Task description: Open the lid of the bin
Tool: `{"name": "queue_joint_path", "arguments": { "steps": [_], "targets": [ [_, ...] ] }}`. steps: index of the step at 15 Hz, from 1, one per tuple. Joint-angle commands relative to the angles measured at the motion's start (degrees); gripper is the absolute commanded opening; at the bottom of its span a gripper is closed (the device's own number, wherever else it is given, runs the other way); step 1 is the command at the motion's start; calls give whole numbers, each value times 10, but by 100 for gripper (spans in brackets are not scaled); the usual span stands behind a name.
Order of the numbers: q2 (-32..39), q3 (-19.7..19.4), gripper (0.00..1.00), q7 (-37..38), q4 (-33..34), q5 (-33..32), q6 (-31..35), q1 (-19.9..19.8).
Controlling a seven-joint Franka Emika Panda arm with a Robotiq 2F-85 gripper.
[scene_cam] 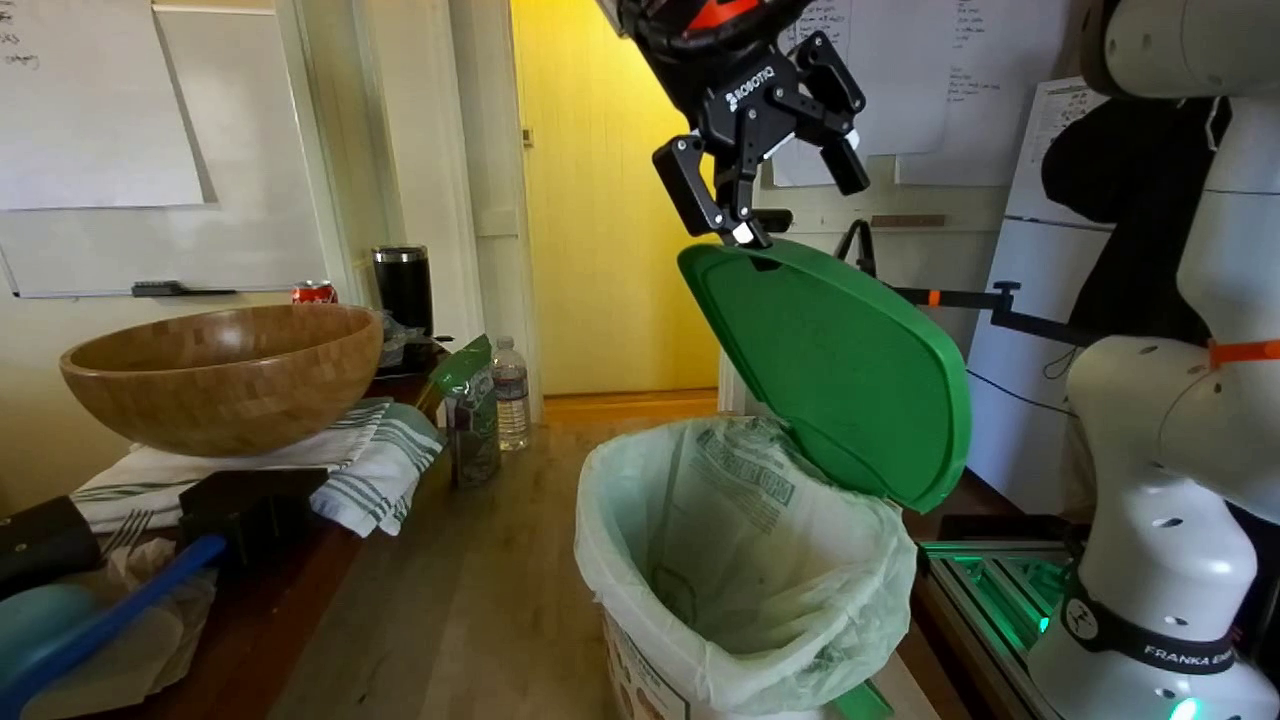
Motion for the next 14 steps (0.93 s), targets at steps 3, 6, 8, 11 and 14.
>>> {"name": "queue_joint_path", "arguments": {
  "steps": [3,6,8,11,14],
  "targets": [
    [-32,9,100,3,-28,6,0,-9],
    [-39,11,100,2,-24,5,0,-11],
    [-43,12,100,1,-26,2,0,-11],
    [-47,13,100,1,-26,0,0,-13],
    [-49,14,100,2,-26,-4,0,-15]
  ]
}}
